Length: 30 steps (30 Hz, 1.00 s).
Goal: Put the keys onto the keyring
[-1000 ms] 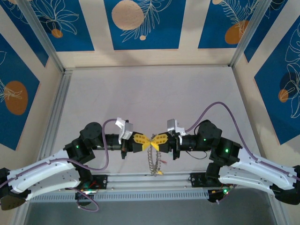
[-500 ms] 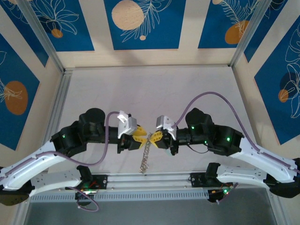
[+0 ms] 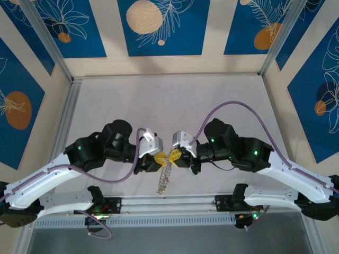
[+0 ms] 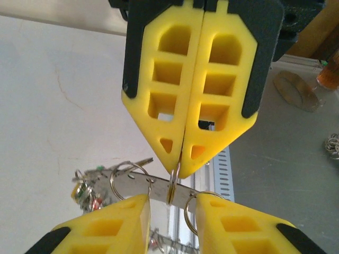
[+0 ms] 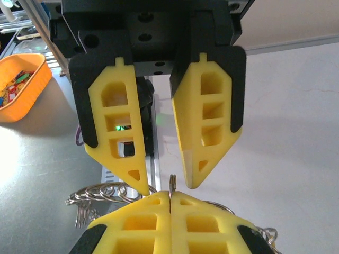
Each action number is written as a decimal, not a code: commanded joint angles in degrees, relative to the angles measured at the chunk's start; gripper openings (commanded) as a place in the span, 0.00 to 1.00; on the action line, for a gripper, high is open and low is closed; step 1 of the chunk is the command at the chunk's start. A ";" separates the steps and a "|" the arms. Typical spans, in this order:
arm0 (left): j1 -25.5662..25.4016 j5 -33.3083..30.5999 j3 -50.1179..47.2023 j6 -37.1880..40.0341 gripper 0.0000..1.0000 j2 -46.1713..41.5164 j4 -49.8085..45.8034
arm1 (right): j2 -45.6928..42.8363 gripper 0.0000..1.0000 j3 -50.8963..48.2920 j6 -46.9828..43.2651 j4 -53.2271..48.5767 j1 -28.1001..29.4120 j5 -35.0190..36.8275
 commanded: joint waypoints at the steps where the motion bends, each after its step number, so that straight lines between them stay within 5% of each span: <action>1: 0.09 1.23 1.94 1.46 0.27 0.60 -1.35 | 0.06 0.00 2.41 -1.72 0.28 0.12 -2.08; 12: 0.13 1.76 1.25 1.21 0.20 1.33 0.23 | 1.03 0.00 2.95 -2.66 0.06 0.78 -3.23; 15: 0.15 2.33 0.54 0.94 0.14 1.48 1.36 | 0.85 0.00 2.71 -2.77 0.31 0.72 -3.48; 17: 0.14 2.50 0.05 0.80 0.01 1.43 2.01 | 0.38 0.00 2.46 -2.65 0.58 0.74 -3.84; 22: 0.19 3.07 -1.14 -0.18 0.00 0.65 3.89 | -0.87 0.00 1.37 -2.43 1.64 0.72 -3.53; 30: 0.18 1.61 -4.28 -3.20 0.00 -3.12 8.42 | -7.63 0.41 -4.25 2.74 7.07 -0.76 -2.00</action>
